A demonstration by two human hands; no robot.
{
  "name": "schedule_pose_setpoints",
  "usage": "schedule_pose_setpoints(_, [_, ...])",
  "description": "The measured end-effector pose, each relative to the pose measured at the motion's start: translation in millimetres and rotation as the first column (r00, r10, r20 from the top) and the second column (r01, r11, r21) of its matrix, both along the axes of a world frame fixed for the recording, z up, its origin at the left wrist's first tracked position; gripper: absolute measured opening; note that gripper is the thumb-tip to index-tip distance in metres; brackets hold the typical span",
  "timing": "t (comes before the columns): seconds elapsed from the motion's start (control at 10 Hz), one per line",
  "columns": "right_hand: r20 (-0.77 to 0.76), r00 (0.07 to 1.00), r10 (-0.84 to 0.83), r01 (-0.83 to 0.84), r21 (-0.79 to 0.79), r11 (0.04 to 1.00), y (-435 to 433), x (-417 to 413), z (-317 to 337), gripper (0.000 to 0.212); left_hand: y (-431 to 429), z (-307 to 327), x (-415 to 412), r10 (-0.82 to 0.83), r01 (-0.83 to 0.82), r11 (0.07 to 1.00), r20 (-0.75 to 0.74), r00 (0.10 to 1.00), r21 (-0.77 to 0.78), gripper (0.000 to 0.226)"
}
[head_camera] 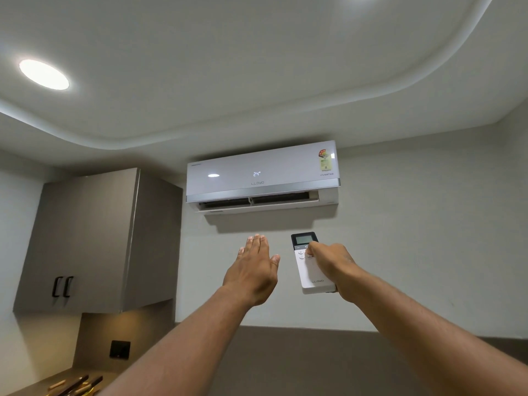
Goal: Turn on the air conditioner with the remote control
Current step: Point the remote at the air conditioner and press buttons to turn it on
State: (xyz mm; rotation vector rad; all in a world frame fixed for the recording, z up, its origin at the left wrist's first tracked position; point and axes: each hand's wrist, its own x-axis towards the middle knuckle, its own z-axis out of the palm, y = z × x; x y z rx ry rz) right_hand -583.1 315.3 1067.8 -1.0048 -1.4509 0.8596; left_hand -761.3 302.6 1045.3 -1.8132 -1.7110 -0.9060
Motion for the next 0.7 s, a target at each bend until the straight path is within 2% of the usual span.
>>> schedule_pose_setpoints(0.7, [0.010,1.000,0.001,-0.001,-0.009,1.000,-3.8,-0.1,-1.1,0.015,-10.5,4.8,3.4,0.000,0.000,1.000,-0.013,1.000,-0.012,0.063])
